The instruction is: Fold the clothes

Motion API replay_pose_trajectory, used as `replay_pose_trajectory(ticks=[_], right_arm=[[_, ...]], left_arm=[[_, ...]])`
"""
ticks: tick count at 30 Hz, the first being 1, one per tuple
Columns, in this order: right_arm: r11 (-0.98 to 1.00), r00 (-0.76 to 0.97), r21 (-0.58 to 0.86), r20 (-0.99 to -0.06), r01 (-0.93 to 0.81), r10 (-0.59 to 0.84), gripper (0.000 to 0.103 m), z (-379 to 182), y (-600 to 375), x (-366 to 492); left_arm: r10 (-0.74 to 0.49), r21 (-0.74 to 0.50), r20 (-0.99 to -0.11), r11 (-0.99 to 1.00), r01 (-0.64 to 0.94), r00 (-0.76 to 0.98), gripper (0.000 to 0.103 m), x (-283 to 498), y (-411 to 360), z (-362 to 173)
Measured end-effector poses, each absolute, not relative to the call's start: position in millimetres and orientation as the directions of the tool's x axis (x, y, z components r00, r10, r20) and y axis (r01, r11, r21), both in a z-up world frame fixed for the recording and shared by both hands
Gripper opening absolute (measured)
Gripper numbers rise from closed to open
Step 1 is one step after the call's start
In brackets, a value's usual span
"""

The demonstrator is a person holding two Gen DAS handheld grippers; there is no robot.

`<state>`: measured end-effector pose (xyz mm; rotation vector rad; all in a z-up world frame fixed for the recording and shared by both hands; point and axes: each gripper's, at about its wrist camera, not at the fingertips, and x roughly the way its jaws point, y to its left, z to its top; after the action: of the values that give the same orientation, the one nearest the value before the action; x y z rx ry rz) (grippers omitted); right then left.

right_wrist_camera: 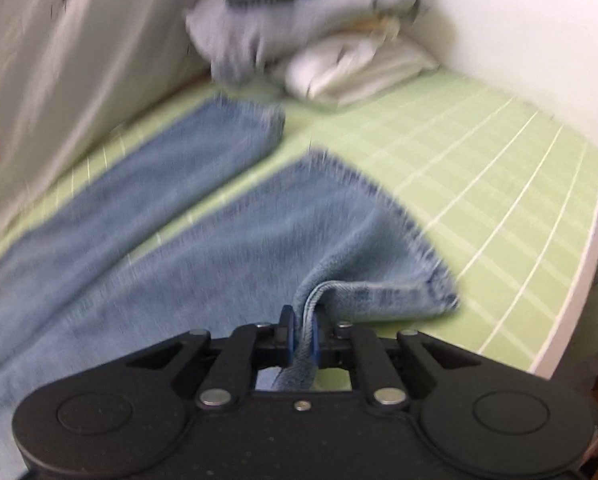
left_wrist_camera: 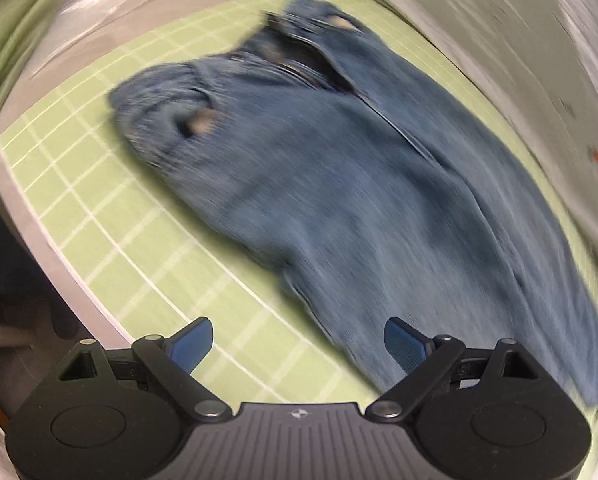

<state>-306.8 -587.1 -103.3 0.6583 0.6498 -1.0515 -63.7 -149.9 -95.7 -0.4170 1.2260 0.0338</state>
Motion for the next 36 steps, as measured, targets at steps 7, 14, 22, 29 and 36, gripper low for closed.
replay_pose_trajectory(ticks=[7, 14, 22, 29, 36], right_arm=[[0.335, 0.344, 0.153, -0.683, 0.930, -0.644, 0.009, -62, -570, -292], [0.267, 0.309, 0.167, -0.660, 0.949, -0.684, 0.009, -43, -557, -277], [0.212, 0.316, 0.237, -0.620, 0.948, -0.718, 0.009, -23, -551, -277], [0.211, 0.351, 0.296, -0.579, 0.931, -0.736, 0.009, -5, -556, -293], [0.243, 0.412, 0.348, -0.582, 0.905, -0.701, 0.008, -19, -568, -302]], left_arm=[[-0.202, -0.340, -0.914, 0.855, -0.391, 0.353, 0.092, -19, -79, -120], [-0.205, -0.381, -0.902, 0.792, -0.477, 0.379, 0.091, 1, -48, -133], [-0.205, -0.432, -0.884, 0.703, -0.565, 0.421, 0.017, 20, -17, -143], [-0.155, -0.479, -0.852, 0.617, -0.625, 0.501, 0.013, 6, 0, -115], [-0.099, -0.521, -0.797, 0.610, -0.597, 0.596, 0.013, -20, -3, -74]])
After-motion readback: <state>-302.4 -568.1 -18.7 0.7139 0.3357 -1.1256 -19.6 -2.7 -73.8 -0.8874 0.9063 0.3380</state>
